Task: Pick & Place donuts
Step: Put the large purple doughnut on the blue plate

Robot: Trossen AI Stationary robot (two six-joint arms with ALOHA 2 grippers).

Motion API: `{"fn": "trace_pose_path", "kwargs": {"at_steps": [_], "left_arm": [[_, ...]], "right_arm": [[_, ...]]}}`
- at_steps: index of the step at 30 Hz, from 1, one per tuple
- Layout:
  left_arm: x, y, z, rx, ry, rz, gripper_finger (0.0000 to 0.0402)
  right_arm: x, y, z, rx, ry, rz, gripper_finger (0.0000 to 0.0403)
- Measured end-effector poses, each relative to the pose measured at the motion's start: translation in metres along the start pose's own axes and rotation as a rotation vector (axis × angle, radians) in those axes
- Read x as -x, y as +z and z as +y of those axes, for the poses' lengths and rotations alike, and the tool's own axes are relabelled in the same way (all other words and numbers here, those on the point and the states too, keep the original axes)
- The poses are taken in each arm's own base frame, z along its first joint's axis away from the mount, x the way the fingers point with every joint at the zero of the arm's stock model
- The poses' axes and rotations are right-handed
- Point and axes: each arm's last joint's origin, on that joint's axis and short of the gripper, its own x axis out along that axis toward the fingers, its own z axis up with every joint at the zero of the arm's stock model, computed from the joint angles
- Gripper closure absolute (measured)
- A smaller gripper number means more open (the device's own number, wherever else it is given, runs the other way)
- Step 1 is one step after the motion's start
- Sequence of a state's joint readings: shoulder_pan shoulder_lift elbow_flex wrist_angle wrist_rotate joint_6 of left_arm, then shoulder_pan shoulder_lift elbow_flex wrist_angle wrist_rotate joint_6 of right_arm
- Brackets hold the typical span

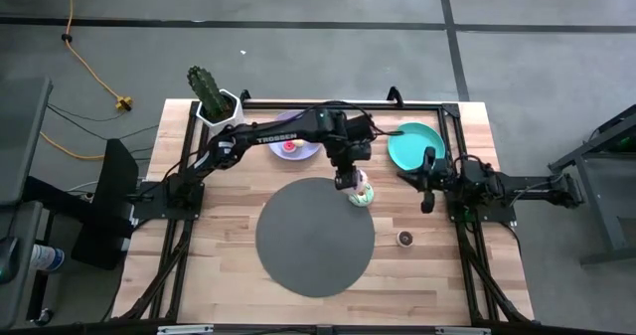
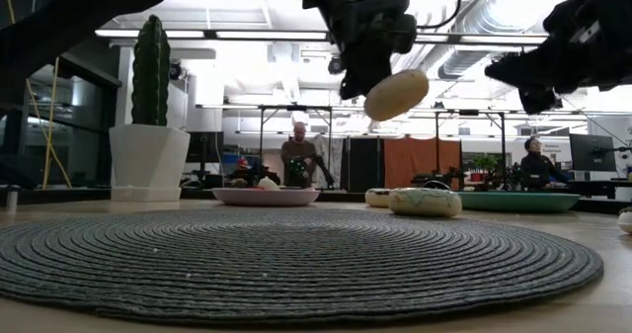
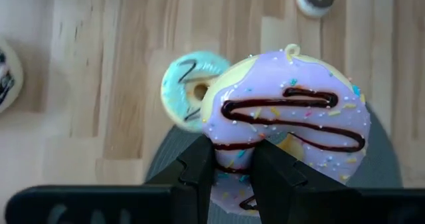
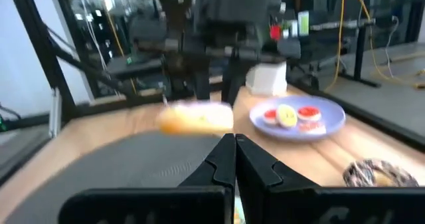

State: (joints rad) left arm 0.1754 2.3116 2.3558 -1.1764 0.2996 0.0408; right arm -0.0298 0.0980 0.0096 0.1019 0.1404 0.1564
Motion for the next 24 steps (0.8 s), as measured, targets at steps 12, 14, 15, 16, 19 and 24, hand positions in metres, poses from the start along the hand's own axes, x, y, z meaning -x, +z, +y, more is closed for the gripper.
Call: {"fn": "trace_pose_path", "kwargs": {"at_steps": [12,14,15,16,19,24], "left_arm": [[0.002,0.021,0.003,0.44,0.0,-0.216,0.0319],[0.004,0.024,0.006,0.536,-0.004,-0.255,0.0319],[0.005,0.025,0.008,0.583,-0.008,-0.273,0.0319],[0.006,0.026,0.011,0.625,-0.011,-0.289,0.0319],[0.01,0.028,0.023,0.738,0.012,-0.336,0.0319],[0.017,0.026,0.043,0.825,0.077,-0.371,0.0319]], "right_arm": [[0.004,0.027,0.003,-0.277,0.057,-0.279,0.0402],[0.004,0.028,0.003,-0.386,0.061,-0.294,0.0402],[0.004,0.028,0.003,-0.437,0.062,-0.291,0.0402],[0.004,0.027,0.002,-0.472,0.062,-0.284,0.0402],[0.003,0.022,0.002,-0.519,0.042,-0.237,0.0402],[0.001,0.014,0.0,-0.591,-0.011,-0.168,0.0402]]}}
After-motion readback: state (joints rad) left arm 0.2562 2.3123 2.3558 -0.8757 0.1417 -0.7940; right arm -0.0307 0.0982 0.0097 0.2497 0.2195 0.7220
